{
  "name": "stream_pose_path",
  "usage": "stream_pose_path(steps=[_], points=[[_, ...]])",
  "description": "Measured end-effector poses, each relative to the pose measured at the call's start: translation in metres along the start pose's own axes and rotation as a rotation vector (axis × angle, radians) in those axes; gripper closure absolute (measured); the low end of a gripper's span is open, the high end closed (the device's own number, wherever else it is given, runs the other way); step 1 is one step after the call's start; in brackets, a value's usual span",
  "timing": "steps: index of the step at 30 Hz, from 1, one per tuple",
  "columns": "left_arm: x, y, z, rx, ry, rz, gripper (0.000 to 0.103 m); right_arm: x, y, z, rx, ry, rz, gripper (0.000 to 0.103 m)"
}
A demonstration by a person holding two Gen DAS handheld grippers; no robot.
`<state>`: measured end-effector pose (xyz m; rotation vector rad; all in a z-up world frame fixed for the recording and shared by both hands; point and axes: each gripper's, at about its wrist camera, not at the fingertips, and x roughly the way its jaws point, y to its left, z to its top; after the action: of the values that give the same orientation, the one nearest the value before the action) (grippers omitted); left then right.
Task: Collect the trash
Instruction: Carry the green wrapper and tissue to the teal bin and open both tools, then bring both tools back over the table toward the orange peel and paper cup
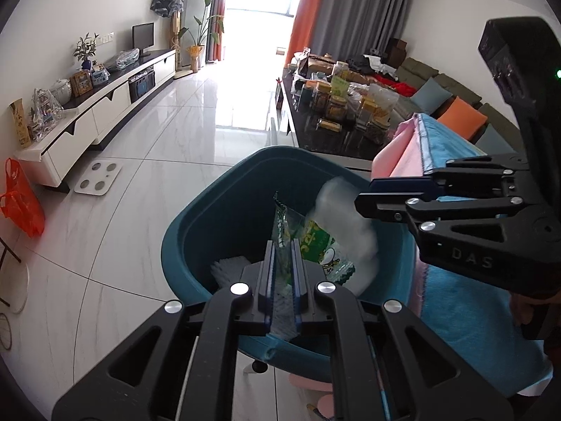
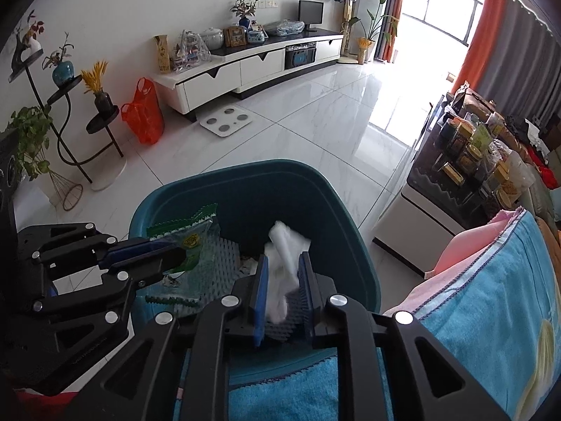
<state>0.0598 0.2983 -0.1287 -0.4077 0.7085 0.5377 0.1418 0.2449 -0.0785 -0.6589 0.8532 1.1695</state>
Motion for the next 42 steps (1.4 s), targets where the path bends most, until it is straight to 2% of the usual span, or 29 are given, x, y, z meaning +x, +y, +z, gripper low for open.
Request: stream_pose_path(steps=[1,3,5,7,9,11,13,15,17,20,22,27,32,36,42], points=[[0.003,0.000,0.001,0.000,0.004,-0.001,0.089,0.000,0.000,0.001,0.002,0.000,0.002,0.069],[0.007,-0.001,0.001,0.002,0.008,-0.004,0.073,-0.003,-0.001,0.000,0.007,-0.015,0.002,0.062],[0.006,-0.004,0.002,0.012,-0.003,0.001,0.070,-0.005,-0.003,0.000,0.017,-0.024,0.002,0.062],[0.005,-0.005,0.003,0.018,-0.011,0.007,0.061,-0.008,-0.006,0.000,0.032,-0.035,0.001,0.062],[0.003,-0.005,0.004,0.018,-0.021,0.004,0.057,-0.011,-0.009,0.000,0.039,-0.045,0.003,0.062],[0.000,-0.005,0.004,0.018,-0.030,0.013,0.053,-0.016,-0.011,-0.001,0.050,-0.062,0.006,0.059],[-0.003,-0.005,0.005,0.011,-0.041,0.012,0.044,-0.021,-0.014,-0.003,0.057,-0.079,0.002,0.051],[-0.009,-0.006,0.006,0.007,-0.052,0.011,0.042,-0.026,-0.015,-0.004,0.062,-0.093,0.004,0.050],[-0.015,-0.004,0.005,0.004,-0.062,0.014,0.033,-0.033,-0.017,-0.006,0.071,-0.109,0.000,0.049],[-0.028,-0.003,0.004,-0.003,-0.089,0.016,0.026,-0.049,-0.018,-0.010,0.087,-0.156,-0.003,0.035],[-0.038,-0.002,0.004,-0.011,-0.108,0.021,0.016,-0.059,-0.019,-0.012,0.092,-0.182,-0.008,0.028],[-0.065,-0.004,0.005,-0.021,-0.157,0.027,0.007,-0.080,-0.021,-0.021,0.105,-0.234,-0.013,0.014],[-0.088,-0.013,0.005,-0.004,-0.189,0.040,0.006,-0.099,-0.027,-0.033,0.147,-0.282,0.007,0.013],[-0.097,-0.015,0.005,-0.006,-0.190,0.059,0.006,-0.117,-0.033,-0.047,0.169,-0.325,0.004,0.007],[-0.113,-0.022,0.006,-0.008,-0.205,0.064,0.006,-0.143,-0.046,-0.070,0.222,-0.381,0.008,0.007]])
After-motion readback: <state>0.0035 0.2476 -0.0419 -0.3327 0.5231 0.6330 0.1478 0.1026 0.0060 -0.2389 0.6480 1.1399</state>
